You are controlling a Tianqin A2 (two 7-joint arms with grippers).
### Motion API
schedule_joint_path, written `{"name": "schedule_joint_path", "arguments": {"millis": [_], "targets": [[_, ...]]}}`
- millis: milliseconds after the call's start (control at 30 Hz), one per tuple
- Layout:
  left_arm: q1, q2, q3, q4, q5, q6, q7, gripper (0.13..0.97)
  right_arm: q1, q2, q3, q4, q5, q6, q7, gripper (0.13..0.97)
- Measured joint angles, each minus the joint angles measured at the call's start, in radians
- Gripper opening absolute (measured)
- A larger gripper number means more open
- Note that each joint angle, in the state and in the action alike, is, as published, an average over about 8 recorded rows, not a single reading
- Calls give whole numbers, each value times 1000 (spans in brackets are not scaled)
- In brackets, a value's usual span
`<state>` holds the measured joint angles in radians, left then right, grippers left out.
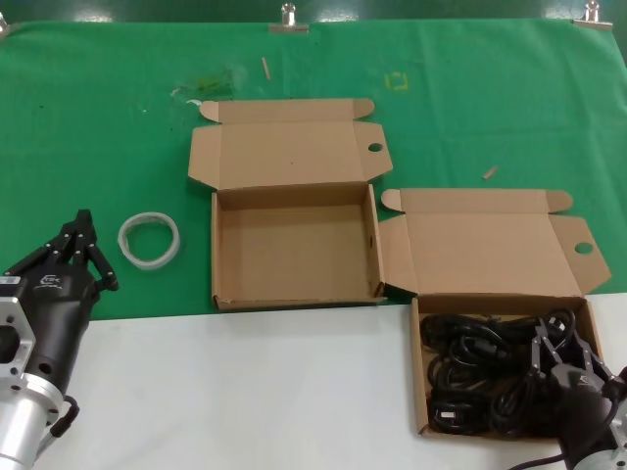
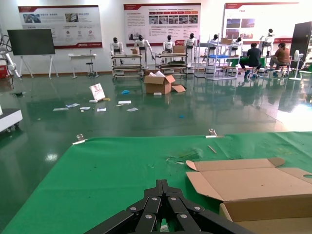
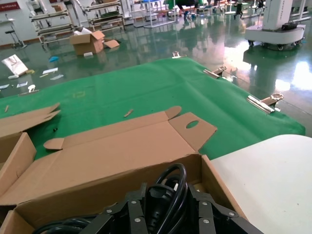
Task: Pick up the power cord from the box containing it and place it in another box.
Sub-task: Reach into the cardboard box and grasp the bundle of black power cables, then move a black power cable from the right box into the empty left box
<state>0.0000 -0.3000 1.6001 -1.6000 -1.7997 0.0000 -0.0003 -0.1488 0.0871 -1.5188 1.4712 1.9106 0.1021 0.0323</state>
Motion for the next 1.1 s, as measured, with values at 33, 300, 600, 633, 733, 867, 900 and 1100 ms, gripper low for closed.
{"name": "schedule_joint_path", "arguments": {"millis": [33, 300, 600, 633, 733, 867, 900, 1100], "targets": [[0, 0, 0, 0, 0, 0, 0, 140, 0, 2, -2, -1, 0, 2, 2, 343], [0, 0, 0, 0, 0, 0, 0, 140, -7, 39, -37, 42, 29, 38, 3, 309], [0, 0, 0, 0, 0, 0, 0, 140, -12, 141, -127, 183, 146, 130, -33, 304], [0, 0, 0, 0, 0, 0, 0, 140, -7, 156, -141, 201, 163, 139, -37, 304], [0, 0, 0, 0, 0, 0, 0, 140, 21, 202, -187, 249, 212, 156, -46, 304], [0, 0, 0, 0, 0, 0, 0, 140, 96, 246, -256, 269, 264, 153, -50, 304], [0, 0, 0, 0, 0, 0, 0, 140, 124, 251, -275, 259, 272, 144, -49, 304], [0, 0, 0, 0, 0, 0, 0, 140, 323, 226, -387, 92, 295, 51, -27, 304]]}}
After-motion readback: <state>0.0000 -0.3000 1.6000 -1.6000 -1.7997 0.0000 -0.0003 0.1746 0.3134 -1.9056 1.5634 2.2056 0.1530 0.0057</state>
